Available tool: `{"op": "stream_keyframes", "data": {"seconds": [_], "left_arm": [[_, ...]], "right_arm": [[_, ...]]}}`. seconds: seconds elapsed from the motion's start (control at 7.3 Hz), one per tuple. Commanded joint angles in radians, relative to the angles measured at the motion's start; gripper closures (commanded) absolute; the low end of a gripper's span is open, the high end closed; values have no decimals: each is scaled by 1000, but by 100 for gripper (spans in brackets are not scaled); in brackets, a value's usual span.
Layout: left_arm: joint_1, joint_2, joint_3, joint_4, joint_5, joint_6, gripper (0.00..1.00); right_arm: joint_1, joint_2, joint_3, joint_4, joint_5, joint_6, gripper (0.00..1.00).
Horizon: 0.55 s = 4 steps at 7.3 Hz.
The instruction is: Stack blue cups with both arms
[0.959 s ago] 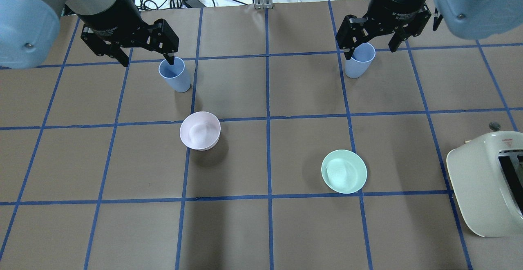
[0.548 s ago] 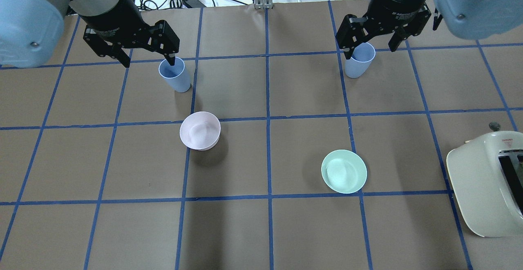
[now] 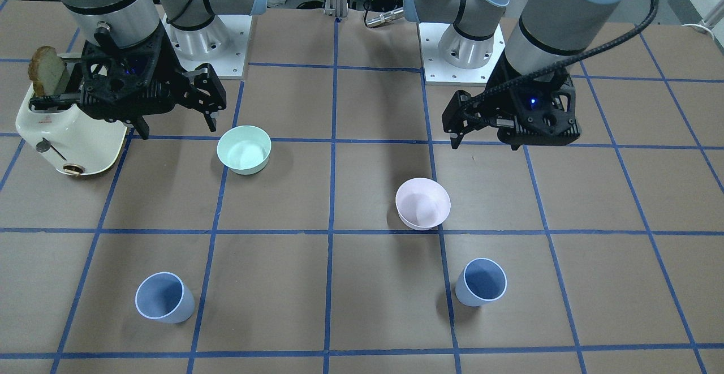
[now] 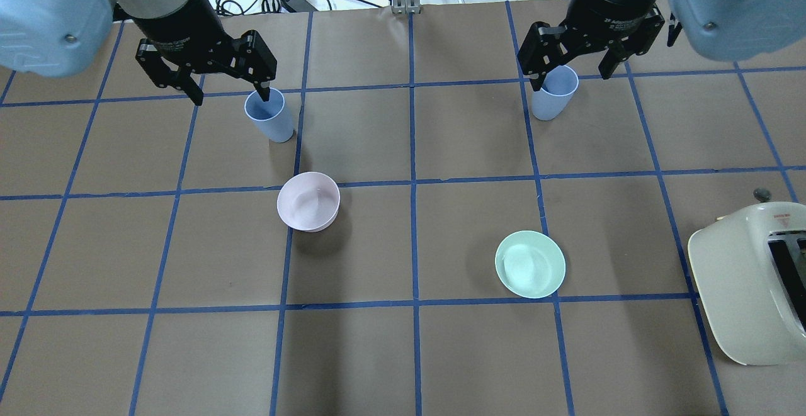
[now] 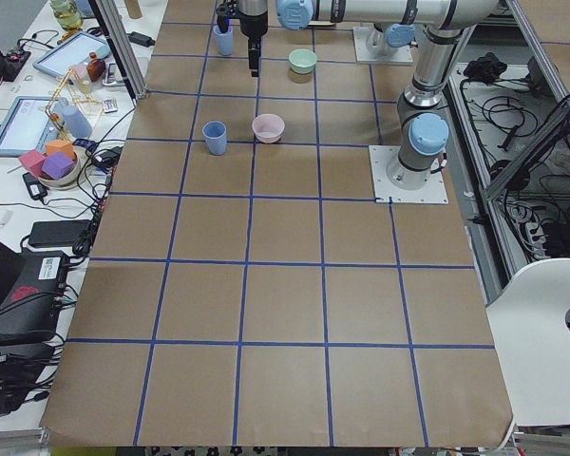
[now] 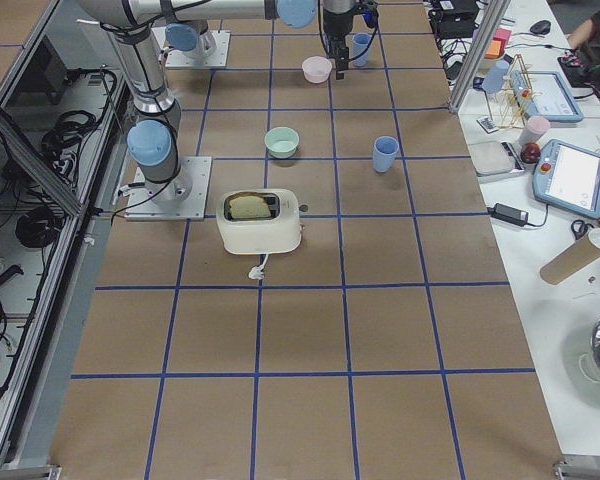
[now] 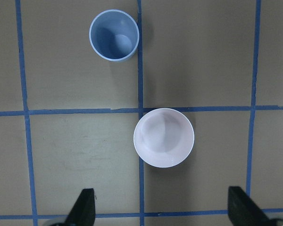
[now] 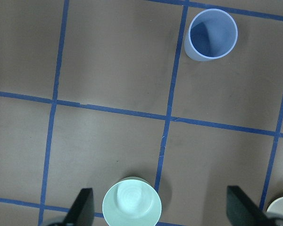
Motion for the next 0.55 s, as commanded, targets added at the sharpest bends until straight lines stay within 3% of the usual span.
{"op": "stream_keyframes", "data": {"seconds": [0.0, 0.41], "left_arm": [[1, -131, 62, 15, 10, 2, 0], [3, -332, 125, 202, 66, 16, 0]], "right_arm": [[-1, 0, 1, 0, 0, 0, 0], [-4, 6, -2, -16, 9, 0, 0]]}}
